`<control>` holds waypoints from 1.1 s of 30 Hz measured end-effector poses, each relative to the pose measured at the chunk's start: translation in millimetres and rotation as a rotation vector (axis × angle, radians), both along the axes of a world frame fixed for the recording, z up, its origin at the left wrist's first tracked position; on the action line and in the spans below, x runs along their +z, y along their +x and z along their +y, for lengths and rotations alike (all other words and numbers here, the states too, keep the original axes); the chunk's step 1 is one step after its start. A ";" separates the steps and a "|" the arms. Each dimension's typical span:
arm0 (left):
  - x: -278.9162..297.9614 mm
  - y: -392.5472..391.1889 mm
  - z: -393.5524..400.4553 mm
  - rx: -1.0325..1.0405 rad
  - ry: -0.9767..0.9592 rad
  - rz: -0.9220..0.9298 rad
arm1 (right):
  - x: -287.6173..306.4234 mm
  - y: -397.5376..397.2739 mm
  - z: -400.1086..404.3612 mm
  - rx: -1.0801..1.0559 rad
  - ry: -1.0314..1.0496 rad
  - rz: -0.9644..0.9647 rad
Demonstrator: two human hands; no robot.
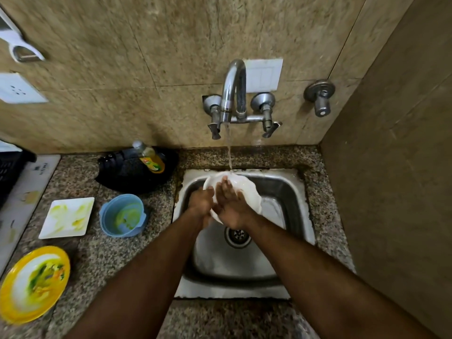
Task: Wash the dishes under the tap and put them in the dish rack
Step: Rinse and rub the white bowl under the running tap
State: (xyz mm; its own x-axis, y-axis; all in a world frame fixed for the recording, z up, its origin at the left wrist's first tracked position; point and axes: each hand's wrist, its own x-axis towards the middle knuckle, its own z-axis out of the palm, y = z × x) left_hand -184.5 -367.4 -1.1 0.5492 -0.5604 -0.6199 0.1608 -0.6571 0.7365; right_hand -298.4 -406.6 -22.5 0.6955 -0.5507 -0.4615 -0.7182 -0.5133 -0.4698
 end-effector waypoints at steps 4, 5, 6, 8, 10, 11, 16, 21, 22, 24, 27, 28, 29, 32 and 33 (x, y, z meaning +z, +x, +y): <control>11.4 -9.4 12.3 0.145 -0.039 0.273 | 6.1 -25.5 2.3 0.178 0.060 -0.134; 6.6 -9.5 14.0 0.165 -0.050 0.314 | 9.0 -36.0 -0.8 0.225 0.069 -0.105; 6.2 -10.2 16.5 0.171 -0.041 0.343 | 13.1 -46.0 -4.1 0.263 0.039 -0.057; 2.7 -11.0 16.7 0.180 -0.043 0.381 | 20.1 -60.3 -12.1 0.263 -0.136 0.038; 3.3 -15.1 15.2 0.177 -0.056 0.396 | 25.4 -63.6 -17.9 0.179 -0.293 0.148; 4.6 -16.6 15.0 0.174 -0.063 0.408 | 27.0 -62.0 -19.1 0.145 -0.341 0.195; 4.4 -8.9 5.1 0.169 -0.118 0.338 | 49.7 -52.8 -35.5 0.006 -0.466 0.092; 4.6 -0.2 -6.9 0.189 -0.153 0.242 | 69.6 -60.0 -54.4 -0.295 -0.629 -0.186; 4.7 -0.8 -7.1 0.191 -0.153 0.231 | 70.1 -62.0 -56.1 -0.381 -0.632 -0.288; 2.4 -2.3 -5.8 0.193 -0.183 0.249 | 70.0 -64.5 -59.7 -0.514 -0.599 -0.403; -4.7 -2.1 -1.4 0.182 -0.235 0.277 | 71.0 -59.9 -63.2 -0.685 -0.249 -0.342; -2.8 -1.4 -1.7 0.160 -0.202 0.213 | 70.6 -57.8 -63.2 -0.723 -0.075 -0.302; -3.7 0.8 -2.9 0.105 -0.142 0.100 | 68.6 -58.0 -62.0 -0.753 0.032 -0.273; -0.1 3.6 -9.1 -0.225 -0.021 -0.363 | 62.9 -61.6 -58.5 -0.753 -0.009 -0.225; -0.3 3.9 -13.5 -0.314 -0.027 -0.460 | 63.4 -62.4 -56.2 -0.737 -0.053 -0.209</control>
State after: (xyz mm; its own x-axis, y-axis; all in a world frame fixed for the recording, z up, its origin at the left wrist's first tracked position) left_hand -180.6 -381.0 -1.4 0.5643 -0.7529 -0.3386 -0.3818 -0.6017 0.7016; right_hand -360.8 -462.8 40.9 0.2102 -0.9235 -0.3210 -0.7821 0.0381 -0.6220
